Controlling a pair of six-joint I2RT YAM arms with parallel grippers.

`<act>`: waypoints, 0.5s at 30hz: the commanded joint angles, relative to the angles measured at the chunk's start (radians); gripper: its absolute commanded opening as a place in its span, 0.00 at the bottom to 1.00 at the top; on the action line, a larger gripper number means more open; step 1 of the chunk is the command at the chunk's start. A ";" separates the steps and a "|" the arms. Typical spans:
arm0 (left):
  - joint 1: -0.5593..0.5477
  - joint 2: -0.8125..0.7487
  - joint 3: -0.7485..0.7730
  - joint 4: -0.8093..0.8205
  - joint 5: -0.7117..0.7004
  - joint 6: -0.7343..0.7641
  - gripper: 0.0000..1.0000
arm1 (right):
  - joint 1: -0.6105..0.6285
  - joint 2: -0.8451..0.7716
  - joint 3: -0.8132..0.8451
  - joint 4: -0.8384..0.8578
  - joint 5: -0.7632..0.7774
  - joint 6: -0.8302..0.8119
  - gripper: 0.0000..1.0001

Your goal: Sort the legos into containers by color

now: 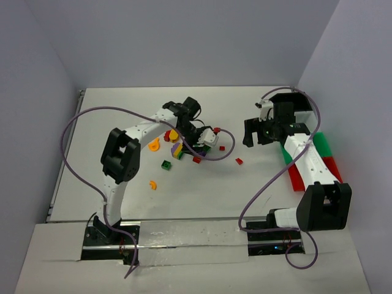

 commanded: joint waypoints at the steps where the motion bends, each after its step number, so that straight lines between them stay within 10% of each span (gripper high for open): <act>1: -0.024 0.035 0.052 -0.075 -0.009 0.058 0.70 | -0.007 -0.027 -0.020 -0.002 -0.017 -0.016 1.00; 15: -0.040 0.116 0.067 -0.028 -0.099 -0.019 0.66 | -0.006 -0.024 -0.033 0.003 -0.029 -0.020 1.00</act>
